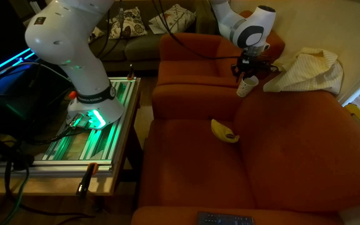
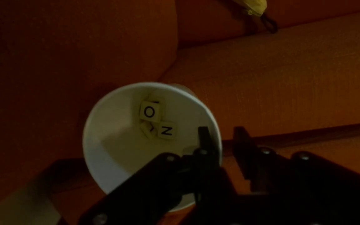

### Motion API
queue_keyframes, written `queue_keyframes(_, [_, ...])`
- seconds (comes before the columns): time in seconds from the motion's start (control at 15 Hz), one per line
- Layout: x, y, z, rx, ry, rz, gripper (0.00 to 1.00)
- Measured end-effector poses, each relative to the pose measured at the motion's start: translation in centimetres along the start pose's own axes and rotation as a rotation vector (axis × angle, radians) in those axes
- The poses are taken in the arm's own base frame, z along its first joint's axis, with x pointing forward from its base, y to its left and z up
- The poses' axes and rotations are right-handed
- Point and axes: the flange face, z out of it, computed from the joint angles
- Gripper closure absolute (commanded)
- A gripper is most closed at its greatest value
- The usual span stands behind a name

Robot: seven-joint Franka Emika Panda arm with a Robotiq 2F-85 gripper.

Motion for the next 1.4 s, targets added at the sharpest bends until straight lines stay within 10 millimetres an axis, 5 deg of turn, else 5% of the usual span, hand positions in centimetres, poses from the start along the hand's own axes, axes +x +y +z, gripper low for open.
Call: queue_keyframes(1.4, [0.4,0.63,-0.11,-0.044,0.027,-0.075,0.96])
